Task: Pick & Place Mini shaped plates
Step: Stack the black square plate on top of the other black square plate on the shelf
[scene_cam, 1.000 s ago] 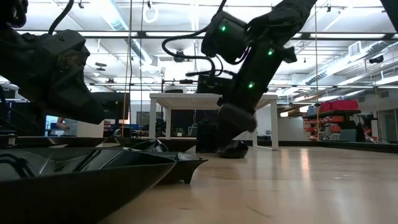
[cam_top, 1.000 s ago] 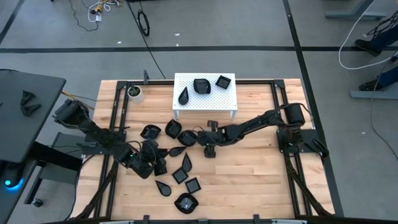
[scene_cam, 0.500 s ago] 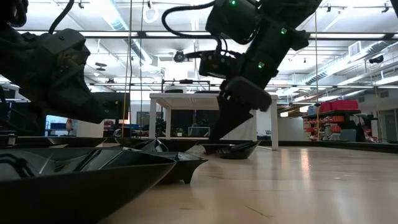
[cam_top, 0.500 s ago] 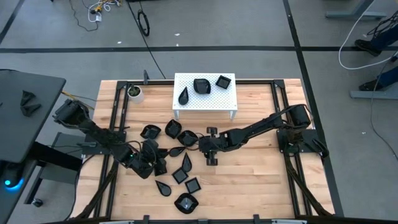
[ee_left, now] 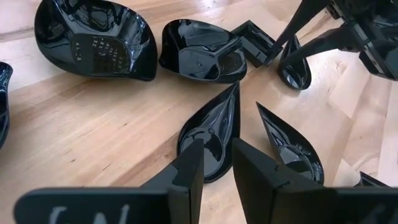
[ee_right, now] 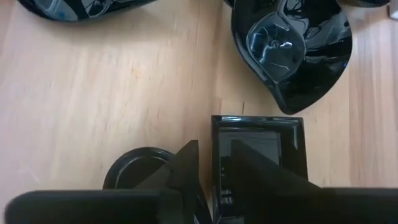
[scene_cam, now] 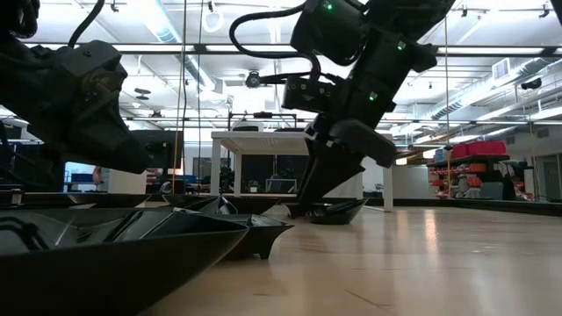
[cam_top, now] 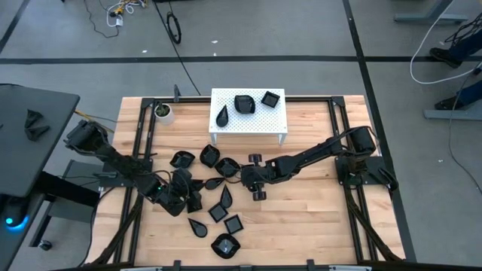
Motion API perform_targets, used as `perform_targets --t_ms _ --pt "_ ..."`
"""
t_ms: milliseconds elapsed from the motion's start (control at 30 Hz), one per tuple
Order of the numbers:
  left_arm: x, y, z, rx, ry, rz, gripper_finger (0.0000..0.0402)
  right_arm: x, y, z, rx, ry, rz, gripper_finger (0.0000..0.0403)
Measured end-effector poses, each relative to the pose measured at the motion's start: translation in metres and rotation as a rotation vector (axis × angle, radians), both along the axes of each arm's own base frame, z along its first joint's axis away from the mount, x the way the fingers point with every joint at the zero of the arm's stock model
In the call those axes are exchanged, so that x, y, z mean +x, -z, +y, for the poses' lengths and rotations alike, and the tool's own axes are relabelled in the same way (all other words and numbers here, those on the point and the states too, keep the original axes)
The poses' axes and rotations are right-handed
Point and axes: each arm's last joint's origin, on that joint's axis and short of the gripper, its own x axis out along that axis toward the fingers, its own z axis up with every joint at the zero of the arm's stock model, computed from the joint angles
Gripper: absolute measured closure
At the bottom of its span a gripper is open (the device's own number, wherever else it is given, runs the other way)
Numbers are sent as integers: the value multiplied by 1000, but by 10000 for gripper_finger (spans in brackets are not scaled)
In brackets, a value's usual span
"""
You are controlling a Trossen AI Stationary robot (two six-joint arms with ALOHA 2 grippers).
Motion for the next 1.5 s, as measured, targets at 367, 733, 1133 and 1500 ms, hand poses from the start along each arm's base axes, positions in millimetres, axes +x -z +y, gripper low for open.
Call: perform_targets --t_ms 367,733,1133,1500 --pt "0 0 0 0 0 0 314 -3 4 -1 -17 -22 21 349" --pt "0 0 0 -1 -1 0 314 -11 17 -2 -65 -38 4 343" --pt "0 0 0 -4 -1 -3 314 -28 -36 19 -122 -56 -112 399" --pt "0 0 0 1 -5 -9 314 -84 -165 16 -137 -140 -521 398"
